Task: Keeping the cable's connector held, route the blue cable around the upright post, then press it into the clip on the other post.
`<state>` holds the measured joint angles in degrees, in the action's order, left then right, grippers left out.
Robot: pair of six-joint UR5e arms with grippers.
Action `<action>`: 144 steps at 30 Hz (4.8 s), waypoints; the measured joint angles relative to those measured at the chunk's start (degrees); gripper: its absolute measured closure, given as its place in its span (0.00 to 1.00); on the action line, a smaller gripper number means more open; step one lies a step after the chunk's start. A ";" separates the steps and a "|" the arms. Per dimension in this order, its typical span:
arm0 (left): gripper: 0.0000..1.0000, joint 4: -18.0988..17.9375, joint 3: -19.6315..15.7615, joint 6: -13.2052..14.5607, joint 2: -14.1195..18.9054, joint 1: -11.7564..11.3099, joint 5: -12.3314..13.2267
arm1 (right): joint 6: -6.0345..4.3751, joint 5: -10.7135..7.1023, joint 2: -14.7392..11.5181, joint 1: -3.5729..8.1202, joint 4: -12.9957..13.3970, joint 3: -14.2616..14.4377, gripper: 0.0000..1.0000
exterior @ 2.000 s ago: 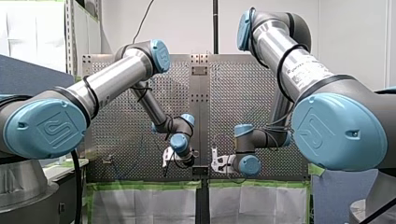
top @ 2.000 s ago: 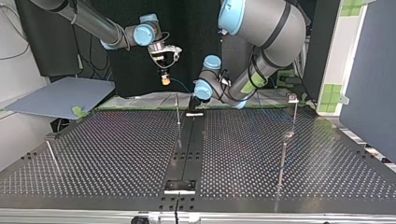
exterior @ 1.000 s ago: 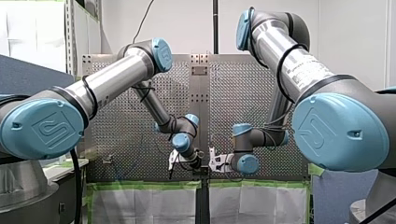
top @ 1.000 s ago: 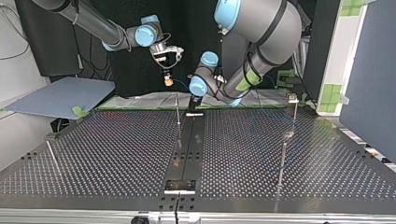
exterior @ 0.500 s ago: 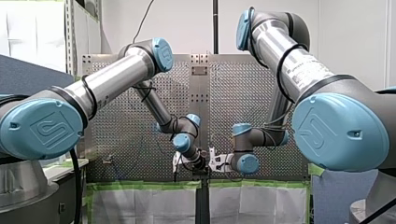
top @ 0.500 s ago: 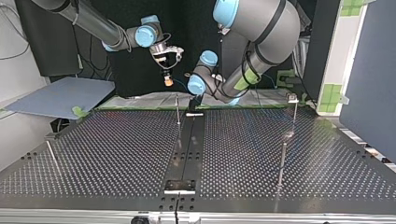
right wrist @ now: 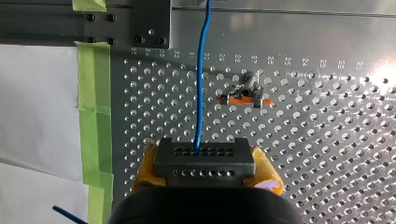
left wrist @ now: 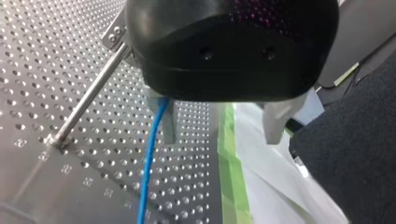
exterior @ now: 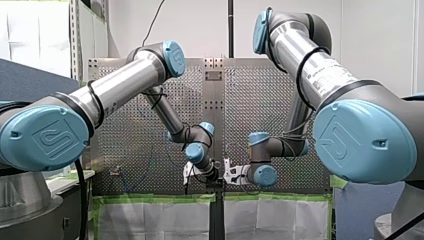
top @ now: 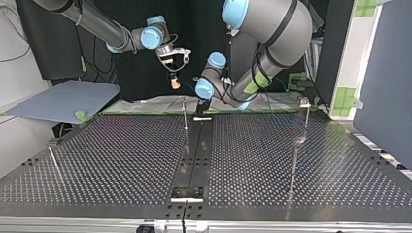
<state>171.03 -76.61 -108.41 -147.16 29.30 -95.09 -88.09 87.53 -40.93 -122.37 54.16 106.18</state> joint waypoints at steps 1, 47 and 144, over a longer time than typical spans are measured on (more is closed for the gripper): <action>0.44 0.00 0.01 0.04 0.00 0.00 -0.39 | 0.00 -0.01 0.00 0.00 -0.01 0.00 1.00; 1.00 -2.06 -1.08 -0.68 0.08 6.00 -17.64 | 0.01 1.42 0.00 -0.02 -0.93 0.04 1.00; 1.00 -20.39 -2.73 13.54 0.05 5.64 -20.84 | 2.78 -3.84 1.87 7.60 -3.40 -6.39 1.00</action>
<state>150.65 -79.34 -94.87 -147.10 34.94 -115.93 -85.31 83.70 -39.05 -114.77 50.76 99.79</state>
